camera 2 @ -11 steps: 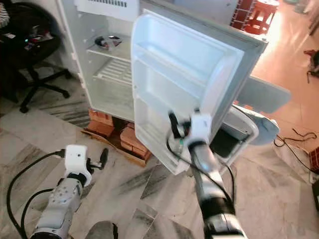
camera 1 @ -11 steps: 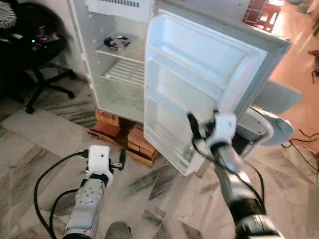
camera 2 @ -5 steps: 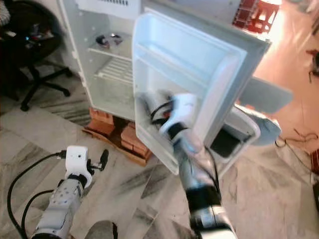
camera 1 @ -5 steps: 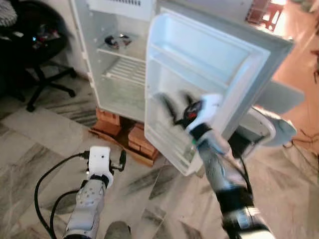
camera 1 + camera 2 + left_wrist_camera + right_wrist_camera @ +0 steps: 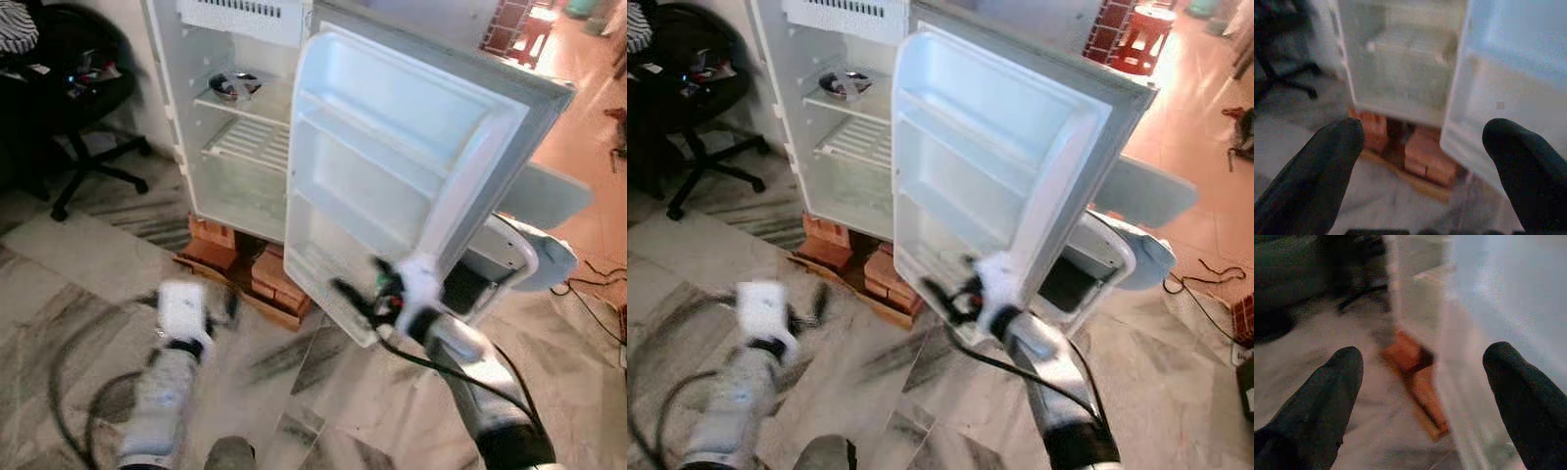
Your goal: Restocking fridge
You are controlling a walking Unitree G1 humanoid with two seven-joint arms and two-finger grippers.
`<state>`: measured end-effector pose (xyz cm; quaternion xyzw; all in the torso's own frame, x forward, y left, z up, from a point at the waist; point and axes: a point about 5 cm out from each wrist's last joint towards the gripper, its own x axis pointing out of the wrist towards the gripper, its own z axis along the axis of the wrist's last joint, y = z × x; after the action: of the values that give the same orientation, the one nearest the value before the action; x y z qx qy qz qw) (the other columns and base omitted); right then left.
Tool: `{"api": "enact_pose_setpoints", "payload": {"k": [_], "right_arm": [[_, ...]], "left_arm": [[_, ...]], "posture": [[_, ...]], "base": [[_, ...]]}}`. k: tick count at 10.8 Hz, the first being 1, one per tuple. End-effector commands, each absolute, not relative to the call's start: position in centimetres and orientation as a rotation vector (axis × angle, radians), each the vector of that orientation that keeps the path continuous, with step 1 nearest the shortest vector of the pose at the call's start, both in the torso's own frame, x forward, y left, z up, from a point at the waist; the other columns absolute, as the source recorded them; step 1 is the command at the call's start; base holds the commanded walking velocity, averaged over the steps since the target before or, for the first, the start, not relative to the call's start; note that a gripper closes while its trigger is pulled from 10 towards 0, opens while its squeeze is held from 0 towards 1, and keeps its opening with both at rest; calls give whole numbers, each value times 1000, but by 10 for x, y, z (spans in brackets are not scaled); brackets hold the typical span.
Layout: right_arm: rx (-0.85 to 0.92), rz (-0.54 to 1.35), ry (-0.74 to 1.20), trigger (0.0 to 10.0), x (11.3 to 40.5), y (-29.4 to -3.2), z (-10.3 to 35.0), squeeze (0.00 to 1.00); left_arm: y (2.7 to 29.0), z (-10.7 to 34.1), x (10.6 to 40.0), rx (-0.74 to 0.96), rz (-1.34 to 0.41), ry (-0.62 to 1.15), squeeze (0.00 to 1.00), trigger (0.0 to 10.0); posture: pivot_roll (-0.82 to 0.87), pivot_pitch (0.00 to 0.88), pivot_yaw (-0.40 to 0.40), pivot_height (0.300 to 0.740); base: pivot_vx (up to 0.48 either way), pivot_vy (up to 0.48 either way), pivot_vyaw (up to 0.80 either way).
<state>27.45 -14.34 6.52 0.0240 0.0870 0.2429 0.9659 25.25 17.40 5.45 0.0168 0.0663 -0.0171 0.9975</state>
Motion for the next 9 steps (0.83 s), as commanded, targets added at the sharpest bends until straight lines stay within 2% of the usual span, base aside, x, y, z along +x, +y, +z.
{"api": "enact_pose_setpoints", "payload": {"k": [1,2,4,8,9], "right_arm": [[39,398,110,10000,275,-154,74,0],[38,267,63,10000,271,-165,75,0],[42,184,24,10000,267,-170,76,0],[34,143,-18,10000,273,-172,83,0],[32,140,-24,10000,273,-172,84,0]], "left_arm": [[177,62,252,32,-20,96,0,10000],[178,68,251,29,-17,67,0,10000],[176,67,249,28,-30,68,0,10000],[174,65,249,23,-36,80,0,10000],[174,64,248,13,-29,90,0,10000]], "posture": [[141,23,-71,740],[140,26,-68,740],[134,28,-61,740],[134,31,-62,740],[135,33,-64,740]], "base": [[0,0,0],[289,0,0],[362,0,0],[355,0,0],[0,0,0]]}}
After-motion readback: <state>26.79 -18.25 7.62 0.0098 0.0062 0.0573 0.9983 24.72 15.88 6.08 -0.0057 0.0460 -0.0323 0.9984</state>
